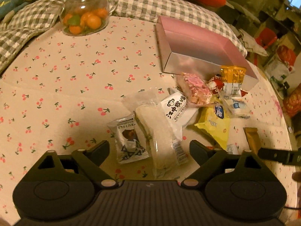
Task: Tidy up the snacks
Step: 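Grasp the golden bar with the right tool while the left tool grasps the clear bag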
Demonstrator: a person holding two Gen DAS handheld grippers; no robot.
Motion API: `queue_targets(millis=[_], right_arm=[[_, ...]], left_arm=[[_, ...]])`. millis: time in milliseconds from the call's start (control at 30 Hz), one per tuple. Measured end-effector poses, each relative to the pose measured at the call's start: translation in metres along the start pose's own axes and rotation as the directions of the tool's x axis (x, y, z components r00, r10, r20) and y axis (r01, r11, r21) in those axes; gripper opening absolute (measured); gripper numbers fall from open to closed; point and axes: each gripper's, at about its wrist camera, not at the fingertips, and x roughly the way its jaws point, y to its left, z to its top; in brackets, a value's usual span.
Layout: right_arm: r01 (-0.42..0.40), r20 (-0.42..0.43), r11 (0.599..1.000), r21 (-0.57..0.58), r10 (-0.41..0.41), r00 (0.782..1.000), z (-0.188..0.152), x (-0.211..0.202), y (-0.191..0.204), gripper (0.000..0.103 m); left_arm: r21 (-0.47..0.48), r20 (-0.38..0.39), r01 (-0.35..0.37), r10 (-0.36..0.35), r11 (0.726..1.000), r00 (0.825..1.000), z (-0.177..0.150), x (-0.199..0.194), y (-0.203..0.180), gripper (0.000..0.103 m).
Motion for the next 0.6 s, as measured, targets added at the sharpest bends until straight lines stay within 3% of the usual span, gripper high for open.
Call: queue_targets(millis=[300, 467, 600], right_arm=[[0.028, -0.029, 0.999, -0.045, -0.029, 0.999, -0.006, 0.017, 0.011, 0.103], [0.073, -0.016, 0.993, -0.088, -0.075, 0.997, -0.009, 0.023, 0.017, 0.103], [0.088, -0.004, 0.991, -0.102, -0.089, 0.996, -0.011, 0.025, 0.019, 0.103]], left_arm=[[0.067, 0.114, -0.032, 0.025, 0.997, 0.993, 0.001, 0.001, -0.016, 0.070], [0.095, 0.127, -0.030, 0.018, 0.995, 0.992, 0.002, 0.004, -0.018, 0.058], [0.127, 0.130, -0.057, 0.040, 0.990, 0.991, 0.000, 0.007, -0.020, 0.055]])
